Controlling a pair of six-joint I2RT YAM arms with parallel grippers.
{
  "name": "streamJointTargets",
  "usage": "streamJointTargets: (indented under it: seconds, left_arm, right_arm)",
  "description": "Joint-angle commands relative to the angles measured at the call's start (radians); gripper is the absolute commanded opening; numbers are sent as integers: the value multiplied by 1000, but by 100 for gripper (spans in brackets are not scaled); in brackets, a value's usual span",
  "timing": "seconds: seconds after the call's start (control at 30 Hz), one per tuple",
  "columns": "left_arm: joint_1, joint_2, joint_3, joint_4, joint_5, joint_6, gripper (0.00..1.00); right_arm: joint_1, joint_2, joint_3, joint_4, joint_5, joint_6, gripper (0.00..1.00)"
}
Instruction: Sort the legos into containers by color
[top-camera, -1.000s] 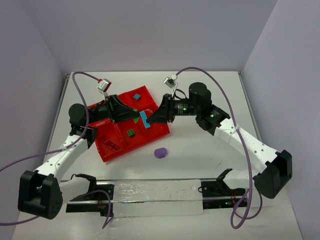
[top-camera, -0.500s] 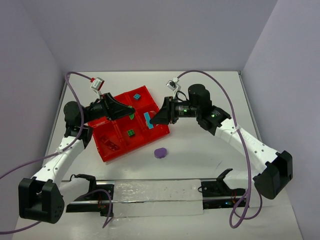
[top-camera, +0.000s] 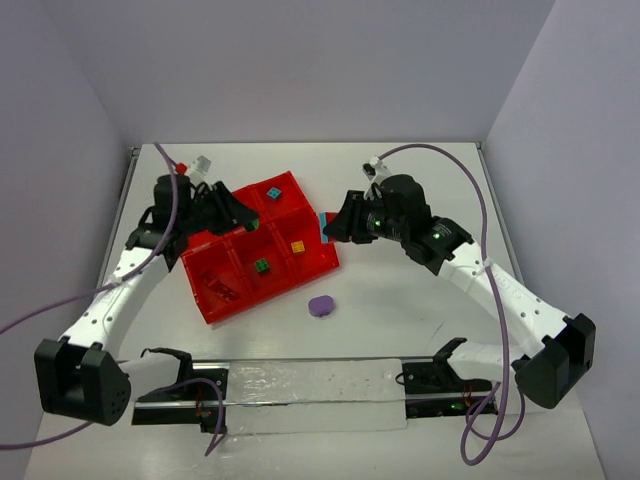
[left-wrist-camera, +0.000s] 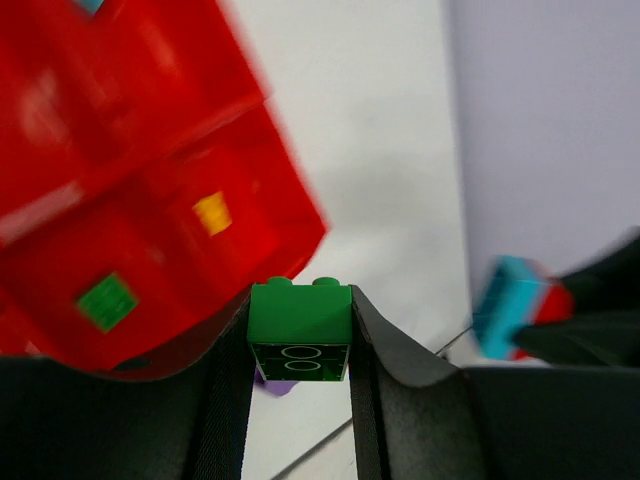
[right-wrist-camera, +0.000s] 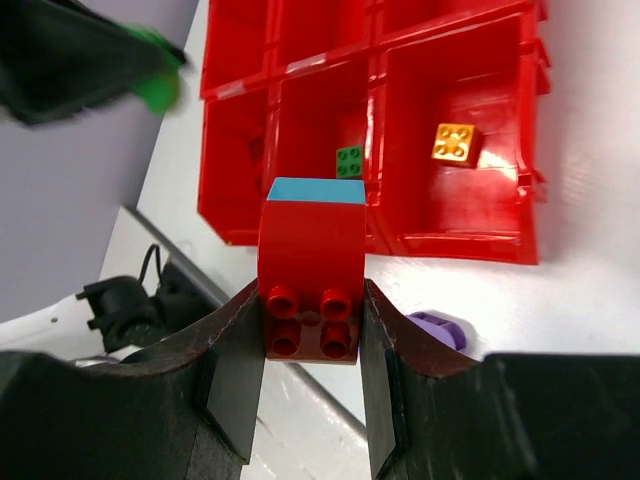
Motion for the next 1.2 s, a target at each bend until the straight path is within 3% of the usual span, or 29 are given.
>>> streamJointTargets:
  seconds: [0.0,0.33,0.47,0.57,0.67,0.8,0.97,1.0,1.17]
  left_arm:
    - [-64,58,-61,-124,-215,28,0]
    - [-159,136,-79,-61,-330,-1,2]
    - [-167,166,-52,-79,-389,-1,33]
    - [-170,173,-34,-82,-405,-5,64]
    - [-171,176,-23,-81,-404,-8,86]
    - [-180,165,8,-92,-398,-9,99]
    - [-190,75,93,-133,-351,6,97]
    - [-189,46,98,-121,-295,13,91]
    - [-185,-36,77,40,-39,5,83]
  right_arm:
    - [-4,-45,22,-10,98,-19,5]
    - [-4,-35,12,0,73,-12,4]
    - [-4,-33,13,-4,76,-16,4]
    - [-4,-33,10,-7,73,-14,4]
    - [-3,-33,6,-4,70,-13,4]
    - [-4,-31,7,-2,55,-16,4]
    - [-2,-10,21,19,-54,-38,4]
    - [-1,-9,21,32,-81,-41,4]
    - [1,-43,-1,138,-227,-42,4]
